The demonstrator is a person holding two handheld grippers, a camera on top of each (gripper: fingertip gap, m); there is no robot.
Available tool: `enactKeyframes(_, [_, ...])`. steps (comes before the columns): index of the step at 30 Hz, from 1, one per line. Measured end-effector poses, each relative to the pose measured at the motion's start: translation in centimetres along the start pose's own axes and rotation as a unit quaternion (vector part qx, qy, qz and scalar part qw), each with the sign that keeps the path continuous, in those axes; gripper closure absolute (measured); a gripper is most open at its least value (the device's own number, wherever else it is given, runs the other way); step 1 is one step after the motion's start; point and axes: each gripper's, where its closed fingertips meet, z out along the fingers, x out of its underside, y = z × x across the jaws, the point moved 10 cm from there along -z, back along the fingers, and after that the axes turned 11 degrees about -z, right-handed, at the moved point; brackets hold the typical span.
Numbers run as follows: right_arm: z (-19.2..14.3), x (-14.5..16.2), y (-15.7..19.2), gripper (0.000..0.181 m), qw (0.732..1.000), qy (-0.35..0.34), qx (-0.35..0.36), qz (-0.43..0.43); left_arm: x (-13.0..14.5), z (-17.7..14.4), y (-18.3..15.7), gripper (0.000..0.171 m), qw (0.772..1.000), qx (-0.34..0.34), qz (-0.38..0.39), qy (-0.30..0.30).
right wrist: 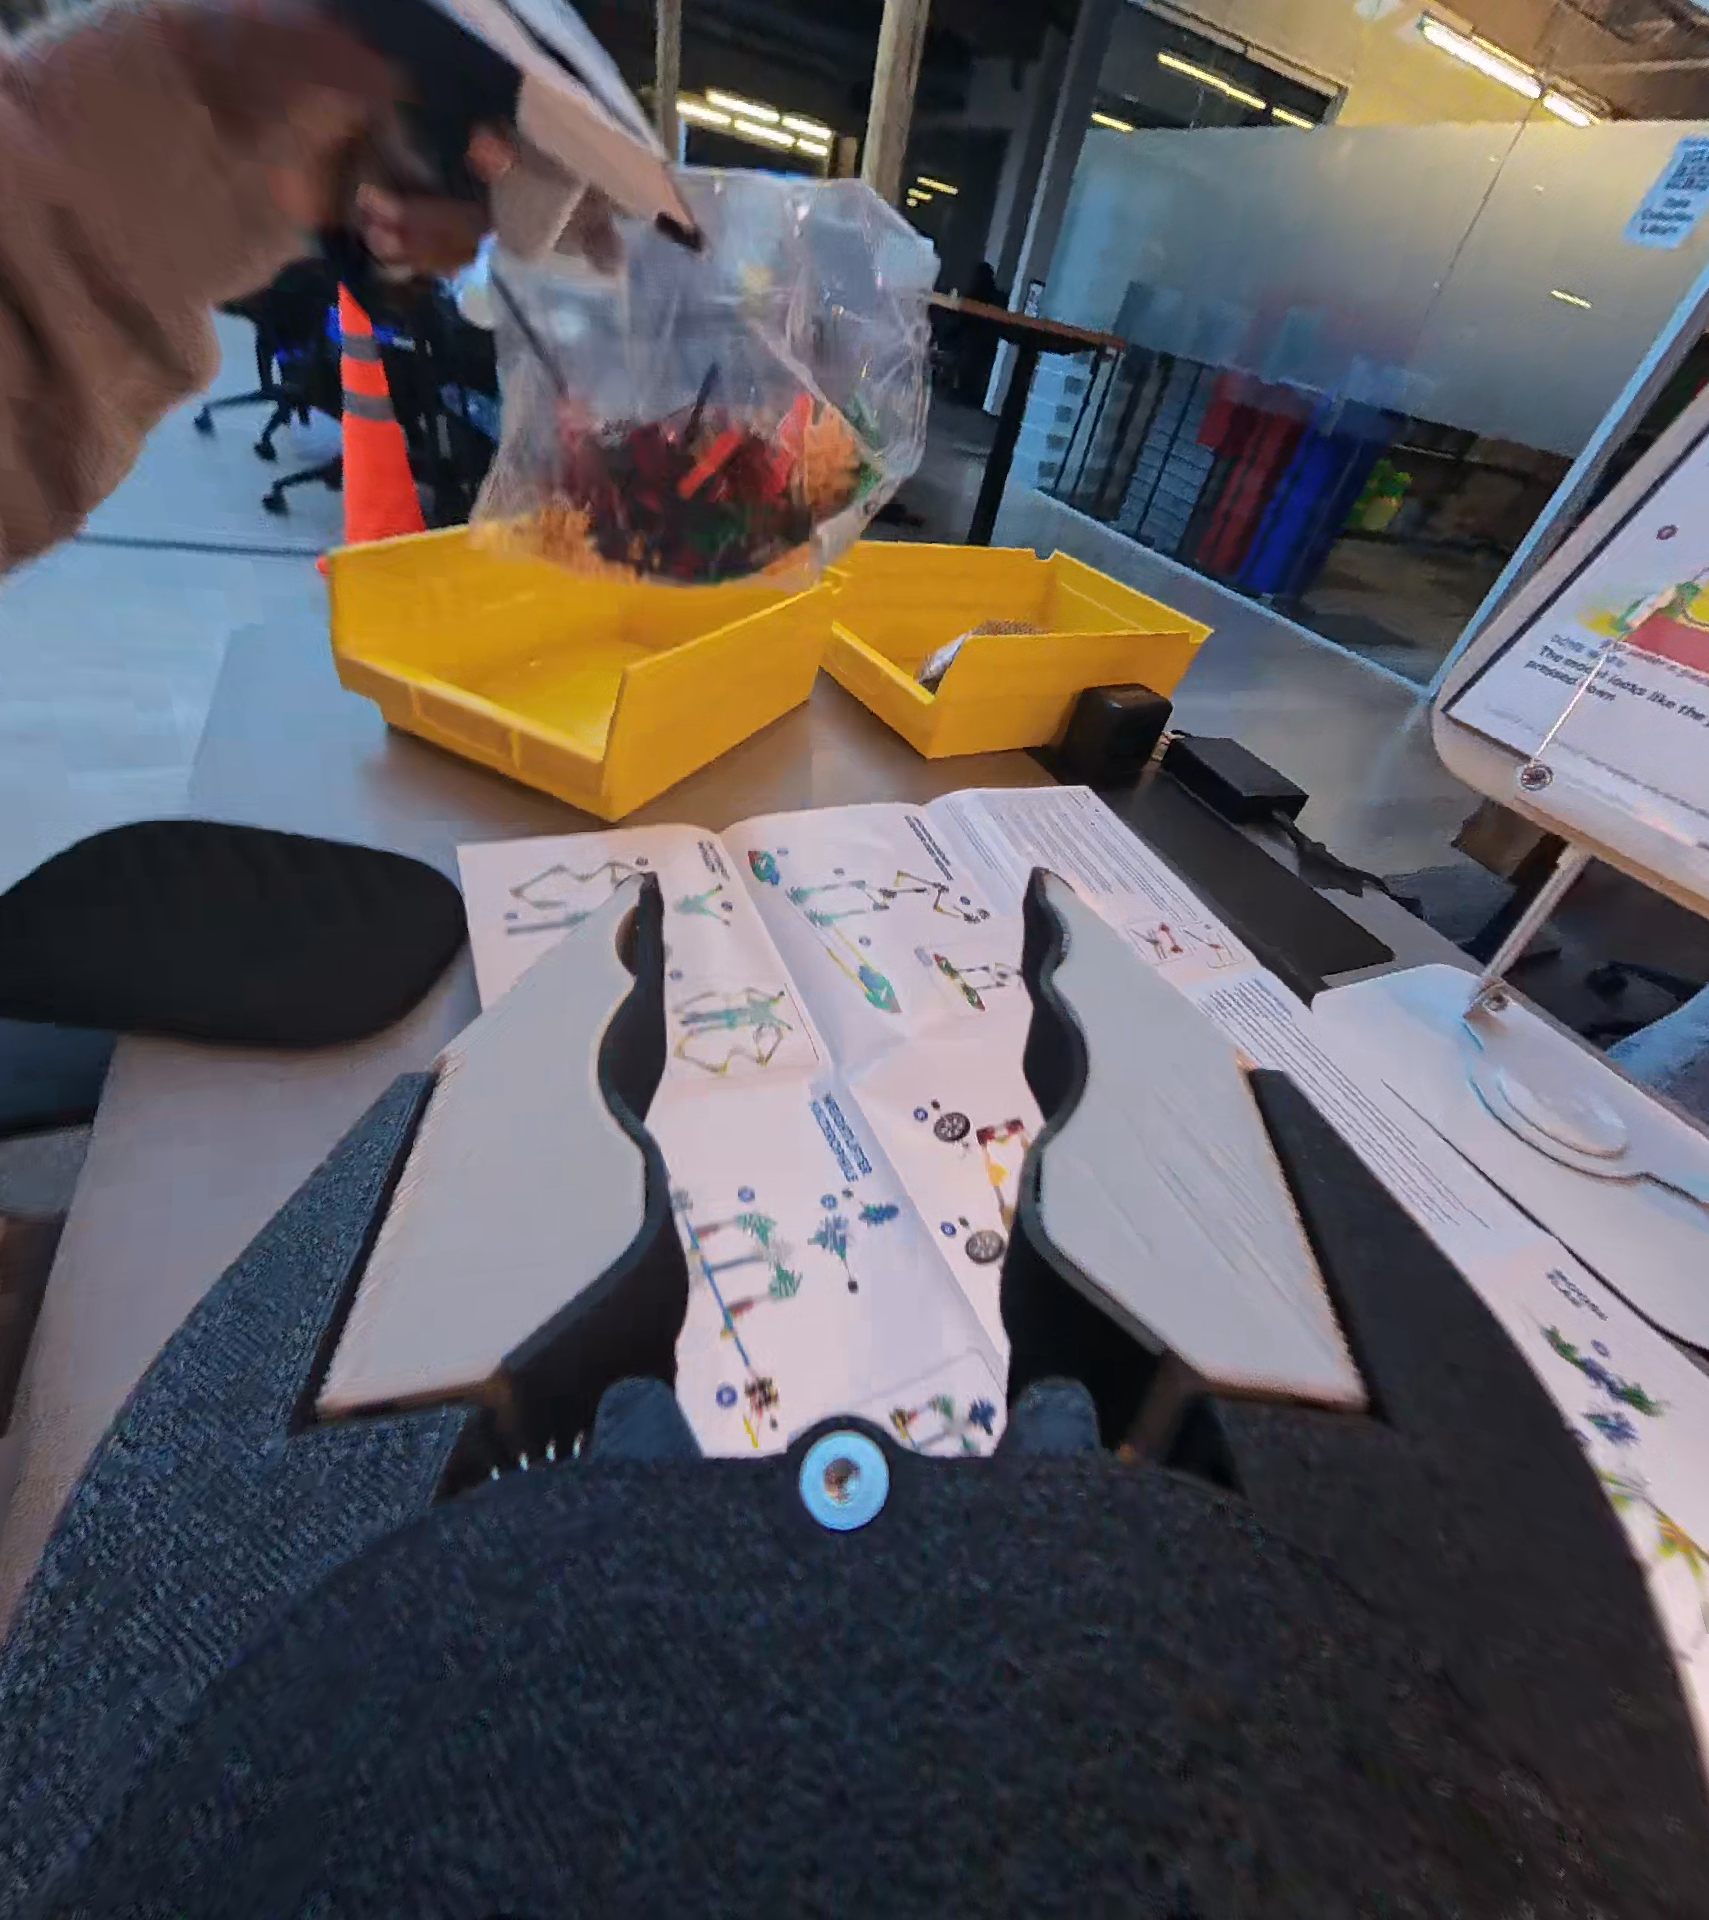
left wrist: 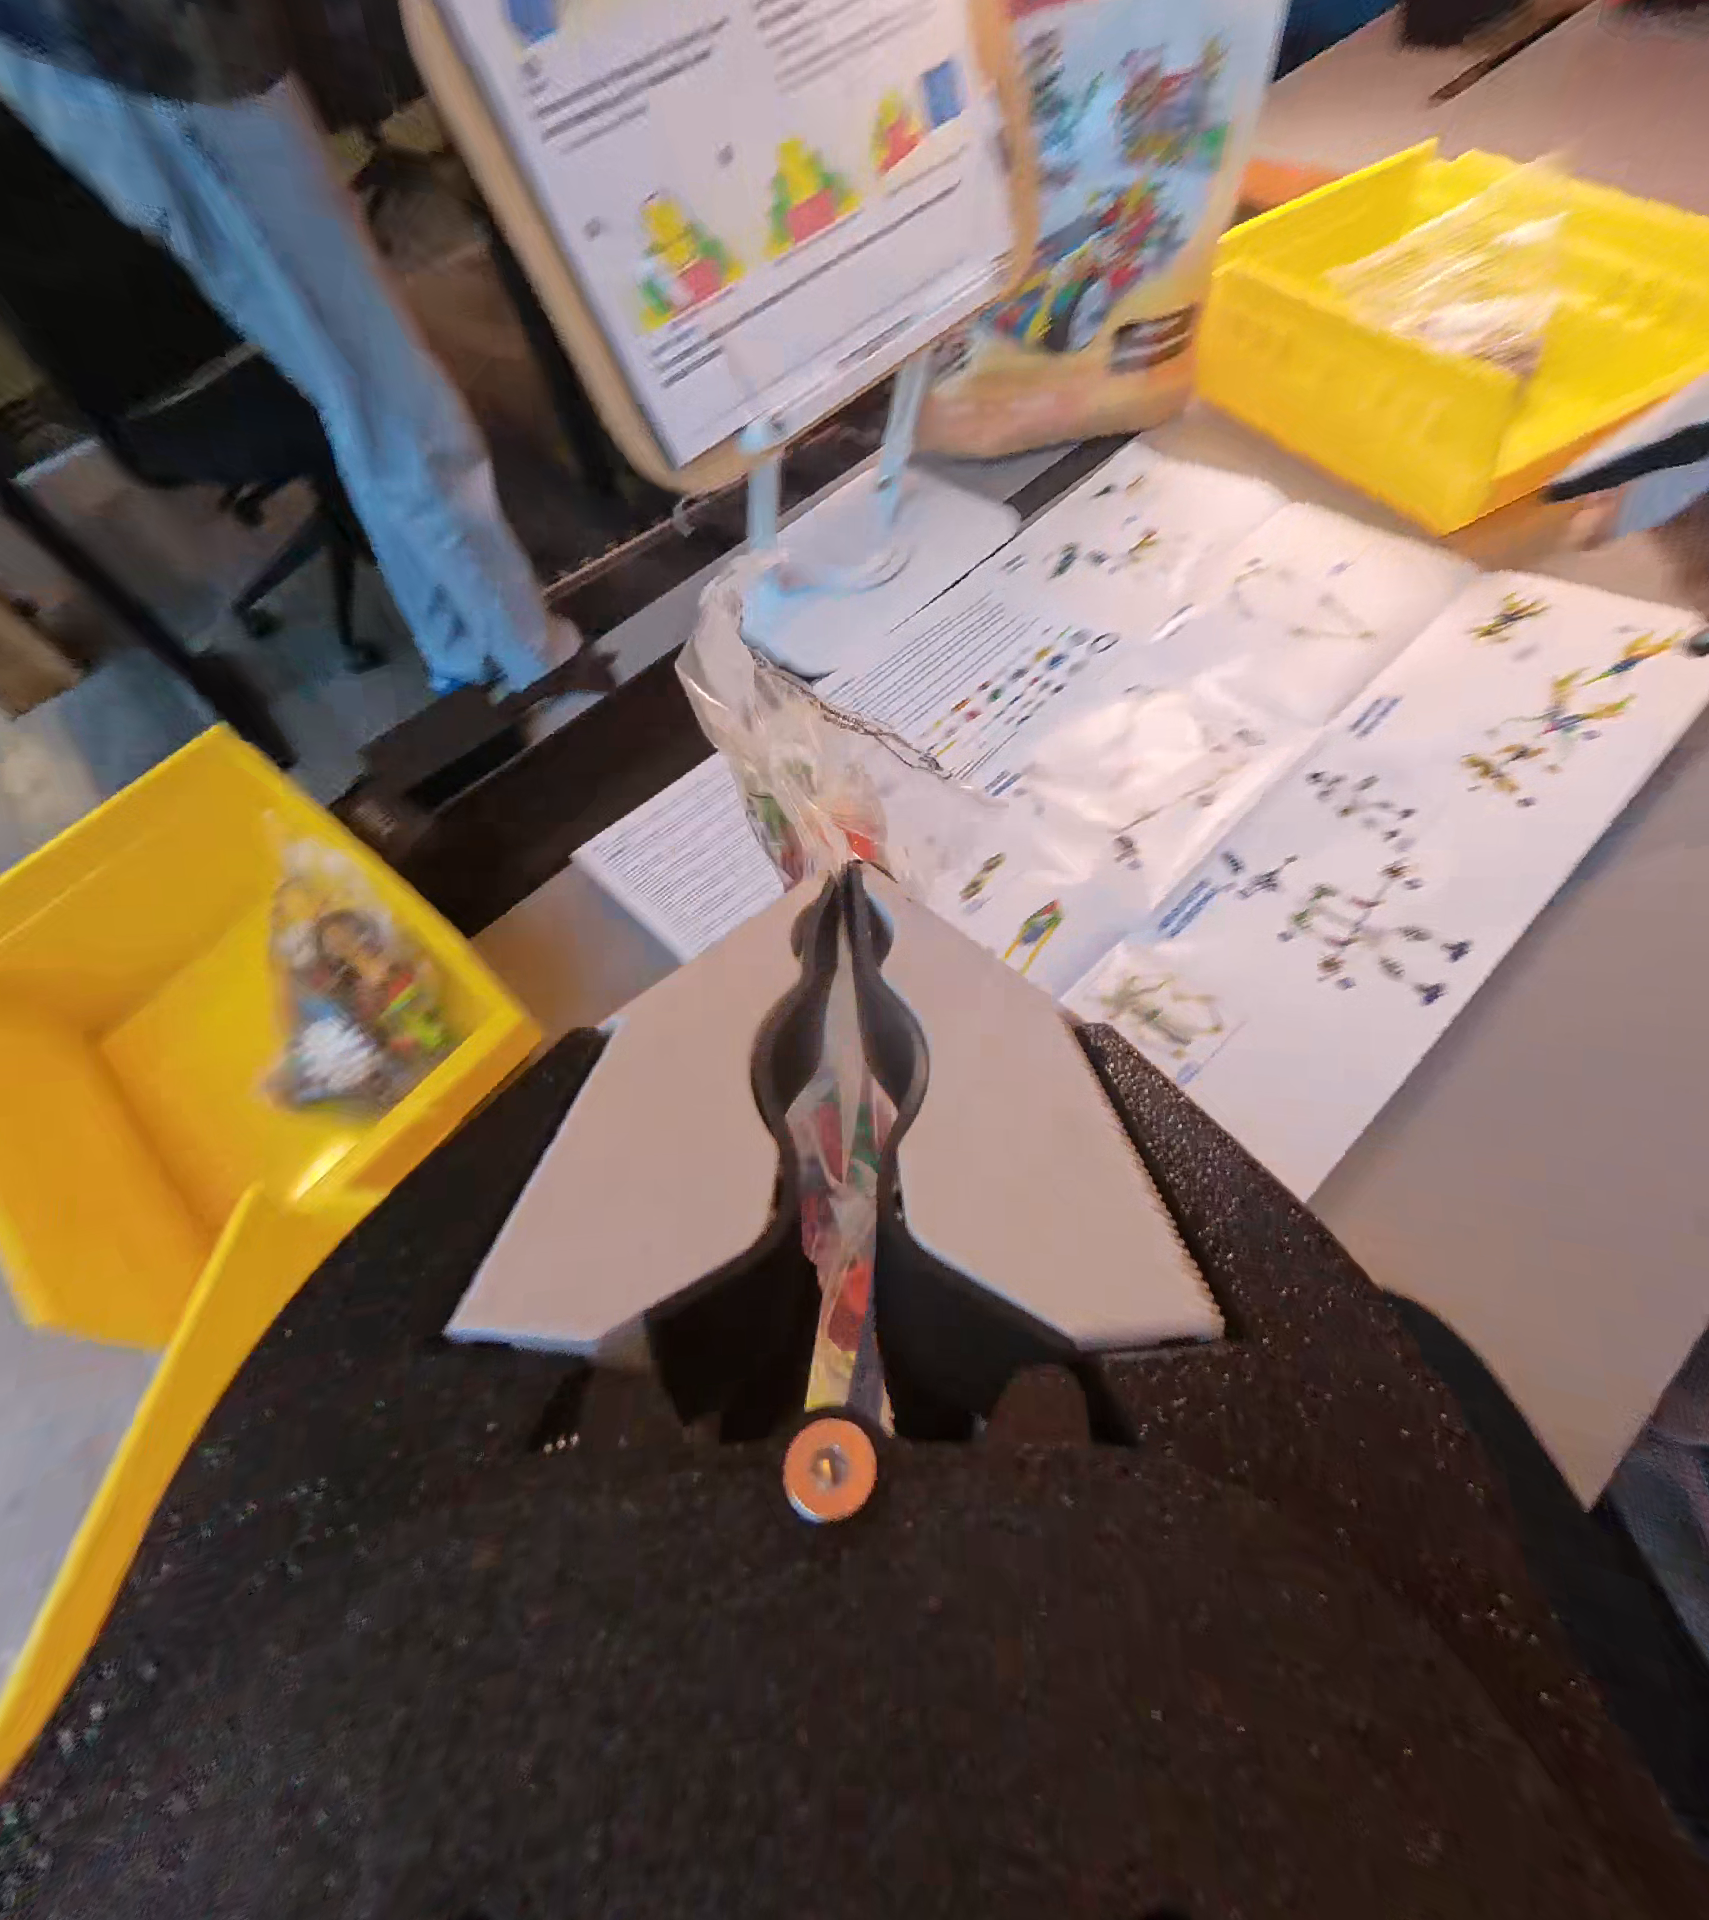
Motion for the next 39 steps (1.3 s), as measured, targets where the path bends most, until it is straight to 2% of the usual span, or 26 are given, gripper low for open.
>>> enactKeyframes(3, [2.4, -0.2, -1.5, 0.102, 0.997, -0.022, 0.016, 0.075, 0.2, 4.2, -4.9, 0.171, 0.994, 0.101, 0.006, -0.046])
enactKeyframes(5, [3.2, 0.4, -2.2, 0.102, 0.993, -0.030, 0.013, 0.117, 0.7, 7.0, -7.9, 0.171, 0.984, 0.165, 0.002, -0.071])
enactKeyframes(6, [3.3, 0.8, -2.4, 0.111, 0.990, -0.030, -0.004, 0.137, 1.0, 8.2, -9.2, 0.171, 0.978, 0.193, -0.001, -0.080])
enactKeyframes(8, [3.0, 1.8, -2.3, 0.149, 0.985, -0.030, -0.051, 0.164, 1.5, 10.4, -11.0, 0.171, 0.968, 0.234, -0.005, -0.095])
enactKeyframes(10, [1.6, 2.6, -3.0, 0.175, 0.984, -0.048, -0.047, 0.163, 2.1, 11.9, -11.7, 0.171, 0.960, 0.261, -0.012, -0.102])
enactKeyframes(13, [-1.1, 2.7, -4.5, 0.176, 0.984, -0.063, -0.075, 0.148, 3.2, 14.0, -11.0, 0.171, 0.953, 0.284, -0.028, -0.099])
enactKeyframes(17, [-3.0, 0.9, -5.7, 0.176, 0.988, -0.053, -0.114, 0.092, 4.6, 16.7, -10.7, 0.171, 0.948, 0.311, -0.026, -0.063])
enactKeyframes(19, [-3.2, -0.1, -6.4, 0.176, 0.986, -0.045, -0.138, 0.081, 4.3, 17.2, -10.5, 0.169, 0.951, 0.302, -0.017, -0.068])
enactKeyframes(21, [-2.8, -0.7, -6.7, 0.176, 0.981, -0.019, -0.174, 0.077, 3.3, 17.0, -10.6, 0.147, 0.948, 0.306, -0.013, -0.089])
enactKeyframes(23, [-2.1, -0.8, -6.9, 0.176, 0.982, -0.004, -0.180, 0.062, 2.3, 17.0, -11.4, 0.124, 0.945, 0.312, 0.010, -0.102])
enactKeyframes(26, [-0.9, -0.8, -6.7, 0.177, 0.977, -0.004, -0.200, 0.072, 1.7, 17.3, -13.4, 0.108, 0.933, 0.338, 0.071, -0.100])
enactKeyframes(28, [-0.6, -0.7, -6.8, 0.177, 0.977, -0.004, -0.201, 0.070, 1.5, 17.5, -14.0, 0.117, 0.926, 0.354, 0.090, -0.098])
enactKeyframes(30, [-0.6, -0.5, -6.8, 0.177, 0.977, -0.011, -0.201, 0.074, 1.3, 17.9, -13.9, 0.152, 0.926, 0.349, 0.097, -0.101])
enactKeyframes(32, [-0.9, -0.3, -7.1, 0.176, 0.977, -0.015, -0.197, 0.078, 1.1, 18.2, -13.7, 0.171, 0.925, 0.351, 0.103, -0.102])
enactKeyframes(37, [-1.9, 0.0, -7.9, 0.176, 0.978, -0.018, -0.197, 0.070, -0.1, 19.2, -12.5, 0.171, 0.929, 0.342, 0.101, -0.101])
enactKeyframes(38, [-1.8, -0.1, -8.0, 0.176, 0.979, -0.016, -0.192, 0.064, -0.3, 19.3, -12.5, 0.157, 0.921, 0.363, 0.101, -0.096])
enactKeyframes(39, [-1.8, -0.2, -8.1, 0.176, 0.979, -0.016, -0.192, 0.062, -0.4, 19.5, -12.5, 0.134, 0.915, 0.382, 0.099, -0.087])
